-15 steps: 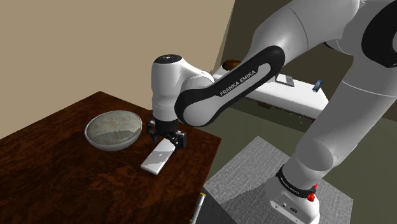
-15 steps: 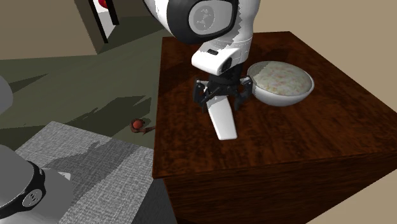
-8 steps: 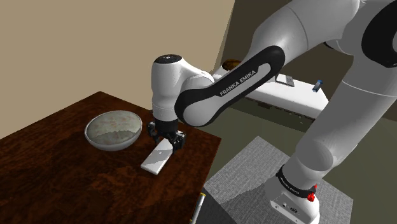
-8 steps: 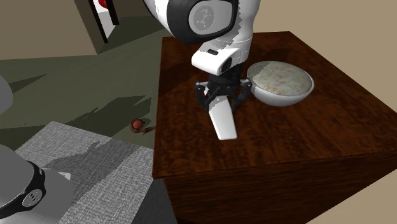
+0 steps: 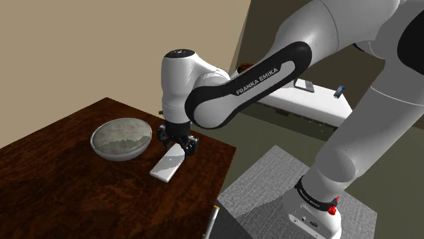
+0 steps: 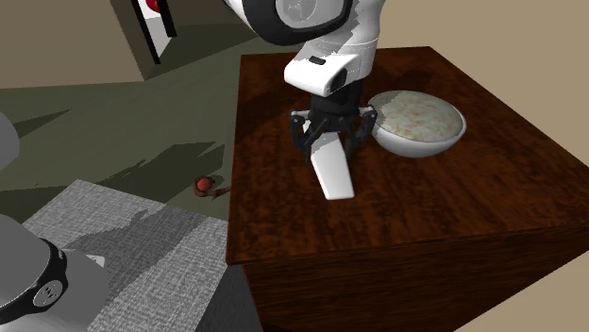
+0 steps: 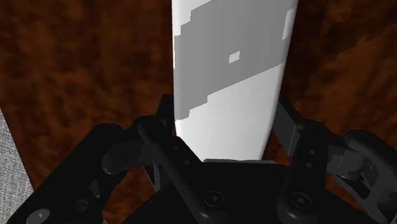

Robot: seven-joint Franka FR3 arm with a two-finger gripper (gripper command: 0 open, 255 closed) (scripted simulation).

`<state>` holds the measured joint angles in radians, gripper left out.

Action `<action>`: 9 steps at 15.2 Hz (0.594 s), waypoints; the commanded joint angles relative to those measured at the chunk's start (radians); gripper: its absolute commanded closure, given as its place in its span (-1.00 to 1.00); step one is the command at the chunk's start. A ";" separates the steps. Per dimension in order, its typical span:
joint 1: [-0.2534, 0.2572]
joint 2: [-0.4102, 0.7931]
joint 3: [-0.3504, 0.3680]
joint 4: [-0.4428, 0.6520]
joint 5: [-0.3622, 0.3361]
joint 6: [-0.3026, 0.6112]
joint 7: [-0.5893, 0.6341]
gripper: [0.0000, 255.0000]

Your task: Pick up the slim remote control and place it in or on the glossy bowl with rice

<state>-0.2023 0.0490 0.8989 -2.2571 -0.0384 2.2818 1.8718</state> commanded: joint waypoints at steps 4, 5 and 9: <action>-0.006 -0.062 0.001 0.027 0.063 -0.065 -0.044 1.00; -0.007 -0.073 0.000 0.034 0.073 -0.079 -0.052 1.00; -0.007 -0.114 -0.007 0.062 0.110 -0.134 -0.079 1.00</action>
<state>-0.2101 -0.0529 0.8938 -2.1995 0.0609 2.1600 1.7996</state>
